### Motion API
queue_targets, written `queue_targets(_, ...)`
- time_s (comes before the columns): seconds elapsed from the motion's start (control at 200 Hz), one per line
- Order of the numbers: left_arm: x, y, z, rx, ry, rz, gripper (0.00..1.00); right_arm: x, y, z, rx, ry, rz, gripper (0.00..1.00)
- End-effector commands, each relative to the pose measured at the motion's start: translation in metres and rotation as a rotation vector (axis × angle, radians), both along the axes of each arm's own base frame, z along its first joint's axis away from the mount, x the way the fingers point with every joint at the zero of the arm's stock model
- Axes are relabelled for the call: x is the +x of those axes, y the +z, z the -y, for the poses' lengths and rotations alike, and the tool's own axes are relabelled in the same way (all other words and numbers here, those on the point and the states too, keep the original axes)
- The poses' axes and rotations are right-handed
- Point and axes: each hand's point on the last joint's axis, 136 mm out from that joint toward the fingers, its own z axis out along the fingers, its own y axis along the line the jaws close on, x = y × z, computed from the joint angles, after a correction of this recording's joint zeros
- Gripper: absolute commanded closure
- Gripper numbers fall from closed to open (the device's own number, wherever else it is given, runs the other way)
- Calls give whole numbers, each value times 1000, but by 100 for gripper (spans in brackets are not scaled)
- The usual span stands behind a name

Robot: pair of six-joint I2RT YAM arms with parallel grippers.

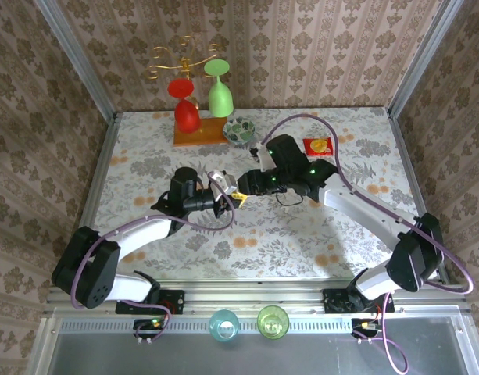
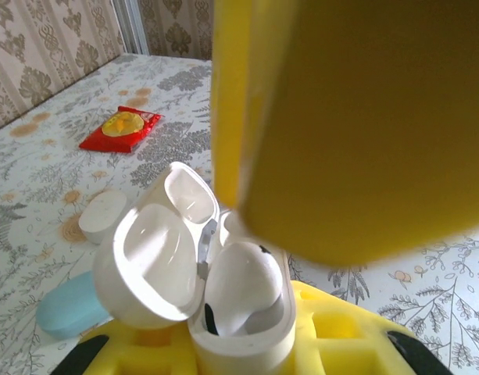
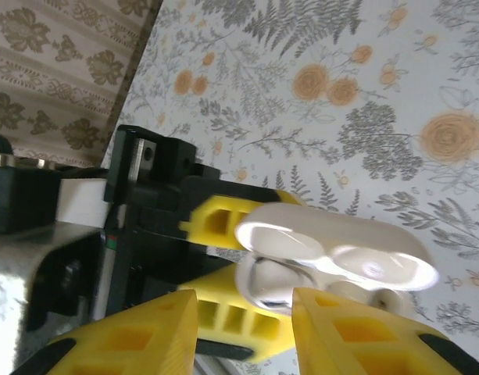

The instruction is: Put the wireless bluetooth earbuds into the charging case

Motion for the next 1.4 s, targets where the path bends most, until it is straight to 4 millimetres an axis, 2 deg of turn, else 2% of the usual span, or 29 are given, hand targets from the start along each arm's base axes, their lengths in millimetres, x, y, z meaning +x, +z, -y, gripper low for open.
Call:
queue_targets(0.0,1,10,-4,-52,2,32,91,13,20,31,32,-132,72,60)
queue_targets(0.14,-2,8,-7,-44,-3,57,92,26,5,80,33,-313,59,56)
queue_targets(0.315,-7,10,-7,-46,-16,73,91,28,-52,136,-90,-465,-73,56)
queue_targets(0.445,-10,11,-8,-44,-24,81,91,22,-95,154,-172,-504,-204,58)
queue_targets(0.535,-11,11,-7,-44,-28,84,92,18,-115,157,-204,-504,-258,60)
queue_targets(0.555,-12,11,-7,-45,-31,85,91,17,-127,157,-222,-502,-287,60)
queue_targets(0.61,-12,11,-7,-43,-30,83,91,16,-140,157,-238,-497,-314,62)
queue_targets(0.795,-13,10,-7,-38,-33,84,91,15,-174,153,-281,-463,-393,64)
queue_targets(1.125,-14,7,-7,-31,-33,78,91,21,-204,141,-269,-434,-470,65)
queue_targets(1.395,-12,7,-6,-27,-33,83,91,19,-214,143,-297,-421,-497,77)
